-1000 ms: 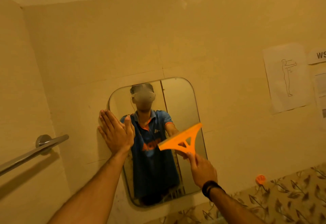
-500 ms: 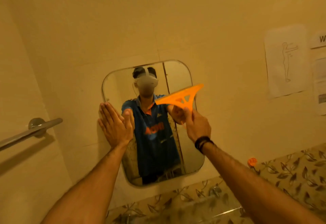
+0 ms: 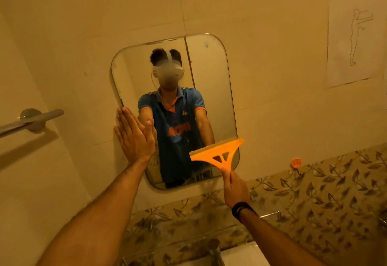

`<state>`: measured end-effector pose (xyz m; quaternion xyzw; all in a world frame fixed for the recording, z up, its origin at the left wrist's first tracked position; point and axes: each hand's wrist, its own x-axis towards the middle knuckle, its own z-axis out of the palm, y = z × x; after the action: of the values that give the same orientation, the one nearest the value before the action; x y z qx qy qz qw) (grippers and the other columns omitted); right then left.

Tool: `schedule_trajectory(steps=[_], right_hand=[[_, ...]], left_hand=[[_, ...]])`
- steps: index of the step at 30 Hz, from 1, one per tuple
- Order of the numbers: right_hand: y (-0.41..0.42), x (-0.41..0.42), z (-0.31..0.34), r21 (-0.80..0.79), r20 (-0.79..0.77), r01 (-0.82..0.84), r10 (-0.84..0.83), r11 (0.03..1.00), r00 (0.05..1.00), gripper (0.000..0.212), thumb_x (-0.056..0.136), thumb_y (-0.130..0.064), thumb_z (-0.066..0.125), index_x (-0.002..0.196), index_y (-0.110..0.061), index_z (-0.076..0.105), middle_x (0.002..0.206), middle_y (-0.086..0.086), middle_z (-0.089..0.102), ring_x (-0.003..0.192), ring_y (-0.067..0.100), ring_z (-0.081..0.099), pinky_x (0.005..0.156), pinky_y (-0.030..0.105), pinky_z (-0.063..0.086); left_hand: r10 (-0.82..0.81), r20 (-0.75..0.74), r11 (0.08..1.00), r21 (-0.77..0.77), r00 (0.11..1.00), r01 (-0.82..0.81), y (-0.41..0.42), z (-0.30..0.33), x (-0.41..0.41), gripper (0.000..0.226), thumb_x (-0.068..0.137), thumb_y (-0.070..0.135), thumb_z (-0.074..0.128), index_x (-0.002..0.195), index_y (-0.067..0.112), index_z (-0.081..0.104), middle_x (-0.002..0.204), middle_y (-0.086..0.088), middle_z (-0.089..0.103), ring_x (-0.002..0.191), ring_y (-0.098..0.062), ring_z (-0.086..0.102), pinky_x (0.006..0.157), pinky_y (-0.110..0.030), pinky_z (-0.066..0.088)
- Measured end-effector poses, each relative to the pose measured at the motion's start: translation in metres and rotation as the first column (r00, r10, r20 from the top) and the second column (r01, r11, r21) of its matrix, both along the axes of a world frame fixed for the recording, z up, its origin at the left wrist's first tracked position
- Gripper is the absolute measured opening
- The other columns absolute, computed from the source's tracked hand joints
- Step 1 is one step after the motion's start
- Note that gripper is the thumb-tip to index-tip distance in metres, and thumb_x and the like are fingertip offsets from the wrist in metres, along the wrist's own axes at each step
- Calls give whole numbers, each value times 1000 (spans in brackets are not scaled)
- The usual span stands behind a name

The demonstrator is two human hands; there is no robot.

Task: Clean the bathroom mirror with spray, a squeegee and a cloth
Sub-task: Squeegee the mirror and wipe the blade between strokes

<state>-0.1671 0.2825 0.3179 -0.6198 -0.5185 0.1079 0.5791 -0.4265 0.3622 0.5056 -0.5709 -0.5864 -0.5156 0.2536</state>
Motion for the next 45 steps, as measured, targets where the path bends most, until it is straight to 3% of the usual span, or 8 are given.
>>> schedule_trajectory(steps=[7, 12, 17, 23, 30, 39, 42, 45], right_hand=[[-34, -8, -32, -114, 46, 34, -29, 993, 999, 53, 93, -65, 20, 85, -30, 59, 63, -11, 50, 64, 16, 54, 55, 29, 33], [-21, -20, 48, 111, -71, 7, 1, 994, 997, 45, 98, -61, 30, 71, -32, 51, 52, -11, 42, 45, 3, 37, 43, 21, 28], [10, -24, 117, 98, -17, -75, 77, 992, 997, 41, 99, -60, 30, 75, -34, 51, 58, -8, 51, 52, 10, 48, 48, 25, 34], [-1, -19, 32, -15, 15, -75, 75, 997, 997, 54, 92, -74, 19, 74, -35, 52, 55, -9, 47, 48, 7, 45, 44, 23, 31], [-35, -10, -61, -165, 22, -7, 11, 986, 1000, 45, 95, -63, 22, 72, -34, 48, 60, -14, 46, 58, 8, 48, 49, 23, 28], [-23, -10, -1, -1, -71, 118, -117, 993, 991, 42, 99, -59, 32, 84, -28, 56, 55, -8, 46, 49, 7, 44, 46, 25, 28], [-11, -12, 11, 8, -100, 93, -92, 996, 991, 49, 96, -63, 29, 93, -26, 61, 57, -8, 49, 50, 8, 45, 47, 23, 29], [-12, -17, -8, -36, -121, 44, -48, 998, 991, 44, 96, -62, 28, 89, -30, 57, 56, -8, 45, 52, 9, 43, 48, 25, 28]], left_hand=[[1, -17, 999, -40, 1000, -2, -4, -17, -3, 77, 103, 59, 16, 161, 14, -4, 171, -8, 4, 158, -21, 4, 126, -46, 8], [-21, -22, 997, -74, 1000, 20, -8, -22, -4, 77, 102, 59, 16, 161, 12, -1, 171, -9, 1, 158, -21, 2, 127, -47, 7], [-35, -23, 996, -83, 999, 33, -14, -24, -3, 77, 103, 57, 18, 161, 11, -1, 170, -10, 2, 158, -22, 3, 127, -47, 8], [-41, -37, 995, -95, 998, 37, -19, -29, -5, 75, 104, 52, 22, 161, 7, 3, 170, -11, 5, 158, -23, 5, 127, -46, 8], [-43, -10, 997, -64, 999, 42, -21, -33, 3, 78, 103, 57, 14, 160, 5, 7, 169, -14, 9, 157, -26, 10, 127, -48, 13], [-19, -44, 999, -41, 999, 17, -11, -42, -4, 74, 104, 55, 17, 161, 9, 1, 169, -14, 7, 158, -25, 7, 127, -47, 12], [-44, -45, 998, -44, 998, 42, -9, -44, -6, 75, 104, 56, 16, 161, 10, 1, 170, -13, 7, 158, -24, 6, 127, -45, 10], [-72, -56, 996, -65, 996, 69, -9, -50, -11, 75, 104, 57, 14, 161, 11, 0, 170, -12, 6, 158, -22, 5, 127, -42, 7]])
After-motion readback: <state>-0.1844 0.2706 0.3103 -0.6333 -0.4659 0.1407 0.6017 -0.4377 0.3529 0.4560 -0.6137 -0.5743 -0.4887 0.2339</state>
